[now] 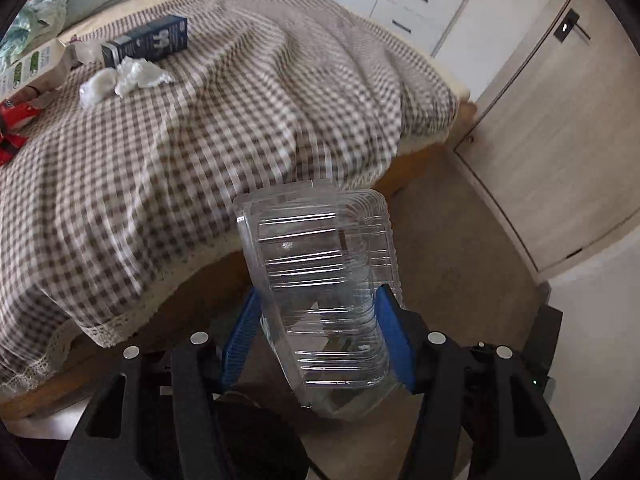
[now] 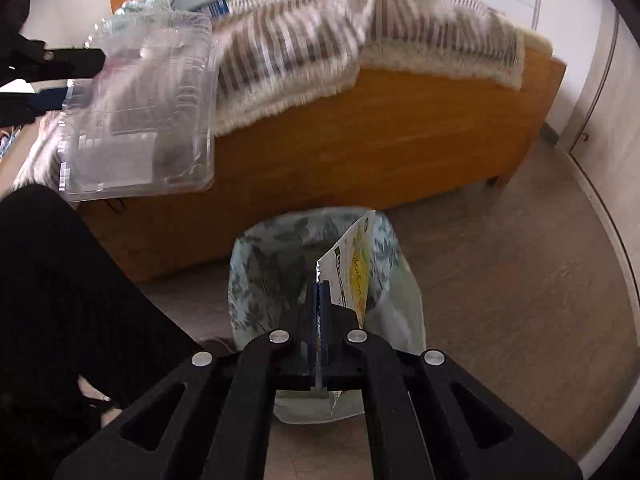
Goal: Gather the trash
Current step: 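Carry both items over the floral bin and open both tools to drop them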
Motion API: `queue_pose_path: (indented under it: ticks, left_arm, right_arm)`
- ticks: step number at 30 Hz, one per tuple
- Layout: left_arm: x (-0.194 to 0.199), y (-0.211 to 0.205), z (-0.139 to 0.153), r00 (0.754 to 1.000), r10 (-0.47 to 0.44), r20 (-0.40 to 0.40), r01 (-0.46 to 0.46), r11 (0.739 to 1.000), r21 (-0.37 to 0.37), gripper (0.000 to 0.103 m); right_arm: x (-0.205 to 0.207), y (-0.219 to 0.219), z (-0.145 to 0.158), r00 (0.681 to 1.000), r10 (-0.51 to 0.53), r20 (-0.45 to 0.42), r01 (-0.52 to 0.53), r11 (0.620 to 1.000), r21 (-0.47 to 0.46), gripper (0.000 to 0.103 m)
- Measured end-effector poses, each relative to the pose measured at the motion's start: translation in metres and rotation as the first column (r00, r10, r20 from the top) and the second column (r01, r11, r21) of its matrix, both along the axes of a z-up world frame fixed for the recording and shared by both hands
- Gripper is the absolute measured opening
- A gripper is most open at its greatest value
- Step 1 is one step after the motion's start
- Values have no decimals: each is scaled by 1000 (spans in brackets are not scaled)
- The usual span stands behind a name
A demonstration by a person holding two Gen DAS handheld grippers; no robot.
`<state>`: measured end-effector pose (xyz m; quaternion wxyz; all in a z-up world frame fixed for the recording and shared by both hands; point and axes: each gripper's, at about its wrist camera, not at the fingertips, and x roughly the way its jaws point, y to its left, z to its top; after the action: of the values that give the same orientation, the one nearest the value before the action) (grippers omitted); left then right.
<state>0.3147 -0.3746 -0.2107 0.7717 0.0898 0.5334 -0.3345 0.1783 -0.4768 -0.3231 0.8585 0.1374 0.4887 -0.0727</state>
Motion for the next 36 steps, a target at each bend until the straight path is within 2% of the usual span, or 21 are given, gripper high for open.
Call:
queue_pose_path:
  ticks: [4, 6, 7, 8, 9, 10, 13, 15, 16, 19, 24, 27, 28, 29, 31, 36]
  left_arm:
    - [-2, -19, -36, 998, -26, -63, 31, 996, 88, 56]
    - [1, -30, -51, 994, -31, -109, 42, 994, 101, 56]
    - [2, -36, -57, 991, -37, -128, 50, 994, 99, 57]
    - [2, -43, -64, 988, -43, -146, 58, 993, 105, 57]
    - [2, -48, -73, 987, -41, -154, 61, 990, 129, 57]
    - [0, -54, -82, 987, -50, -156, 74, 986, 152, 57]
    - [-4, -66, -119, 974, -53, -222, 103, 970, 220, 57]
    - [-2, -69, -140, 949, -31, -314, 110, 965, 237, 57]
    - [-2, -70, -146, 942, -33, -335, 120, 963, 241, 57]
    - [-2, -80, -158, 946, -59, -320, 158, 943, 293, 57]
    - [-2, -93, -179, 942, -69, -329, 190, 916, 353, 57]
    - [-9, -100, -184, 947, -81, -311, 202, 903, 379, 68]
    - [-9, -102, -185, 946, -91, -311, 210, 903, 374, 76]
    - [-10, -102, -185, 945, -103, -311, 219, 904, 368, 78]
    - [-8, -101, -186, 950, -103, -295, 216, 898, 383, 79]
    - [2, -93, -186, 955, -32, -293, 151, 907, 393, 79]
  right_arm:
    - [8, -7, -33, 999, 24, -34, -23, 1000, 11, 2]
    - [14, -13, -55, 994, 27, -101, -27, 1000, 2, 3]
    - [17, -18, -67, 990, 20, -143, -19, 1000, 3, 14]
    - [17, -24, -78, 984, 7, -177, -5, 1000, 13, 44]
    - [15, -31, -86, 980, -25, -200, 27, 1000, 11, 60]
    - [10, -37, -88, 978, -62, -198, 63, 998, -3, 66]
    - [-8, -53, -80, 979, -141, -149, 144, 990, 10, 66]
    - [-22, -60, -70, 972, -198, -127, 198, 980, -8, 66]
    - [-29, -62, -64, 971, -213, -111, 215, 977, 1, 66]
    - [-51, -68, -49, 966, -253, -58, 256, 966, 49, 66]
    - [-72, -78, -38, 937, -347, -30, 348, 928, 129, 66]
    - [-76, -80, -36, 927, -375, -18, 373, 913, 163, 66]
    - [-76, -79, -35, 926, -376, -19, 374, 913, 160, 66]
    - [-76, -77, -34, 926, -377, -21, 376, 914, 154, 66]
    - [-74, -75, -35, 928, -371, -25, 370, 916, 158, 66]
    - [-73, -72, -40, 930, -364, -46, 367, 916, 164, 66]
